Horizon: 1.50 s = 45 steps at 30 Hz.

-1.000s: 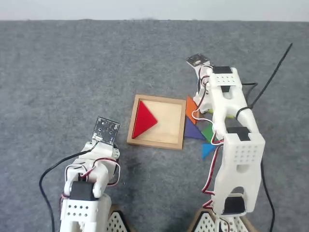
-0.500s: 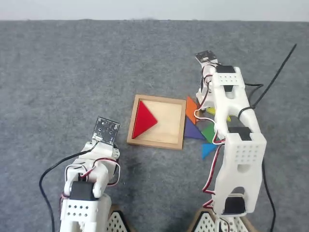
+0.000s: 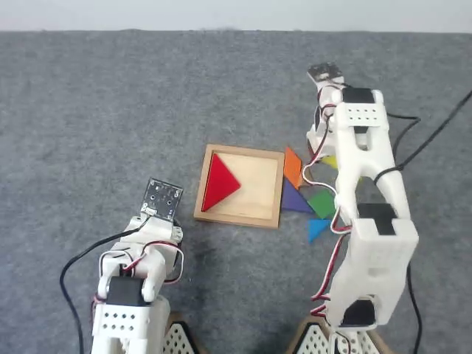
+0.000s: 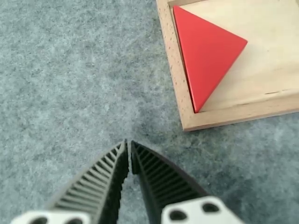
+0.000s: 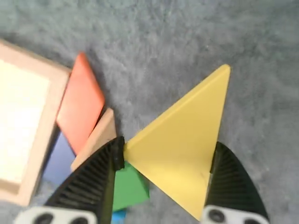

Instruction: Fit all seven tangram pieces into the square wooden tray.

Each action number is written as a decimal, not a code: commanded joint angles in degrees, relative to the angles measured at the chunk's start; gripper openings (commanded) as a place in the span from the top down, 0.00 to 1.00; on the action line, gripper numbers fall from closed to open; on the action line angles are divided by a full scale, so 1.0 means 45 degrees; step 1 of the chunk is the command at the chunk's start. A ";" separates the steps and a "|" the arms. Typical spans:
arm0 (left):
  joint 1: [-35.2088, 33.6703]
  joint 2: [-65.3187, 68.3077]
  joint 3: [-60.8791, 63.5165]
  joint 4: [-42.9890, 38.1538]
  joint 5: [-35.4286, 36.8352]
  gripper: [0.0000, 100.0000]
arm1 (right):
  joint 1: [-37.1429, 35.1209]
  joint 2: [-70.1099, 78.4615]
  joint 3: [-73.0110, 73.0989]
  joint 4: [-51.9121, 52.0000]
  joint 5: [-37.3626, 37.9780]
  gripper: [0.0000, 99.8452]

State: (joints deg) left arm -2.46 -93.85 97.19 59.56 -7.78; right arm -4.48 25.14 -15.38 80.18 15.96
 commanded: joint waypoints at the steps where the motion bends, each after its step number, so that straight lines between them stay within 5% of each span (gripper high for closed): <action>1: -0.0039 -0.0156 -0.0088 0.0059 0.0098 0.99 | -0.0557 -0.2042 0.0293 0.0576 0.0801 0.85; 15: -0.0039 -0.0156 -0.0088 0.0059 0.0098 0.99 | -0.6085 -0.7707 0.8459 -0.3800 0.3302 0.85; 29: -0.0039 -0.0156 -0.0088 0.0059 0.0098 0.99 | -0.6789 -0.0694 0.2540 -0.3956 0.4181 0.84; 45: -0.0039 -0.0156 -0.0088 0.0059 0.0098 0.99 | -0.6828 0.0283 0.0469 -0.2784 0.7033 0.84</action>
State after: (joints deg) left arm -2.46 -93.85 97.19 59.56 -7.78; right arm -34.81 27.78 -9.76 66.37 45.76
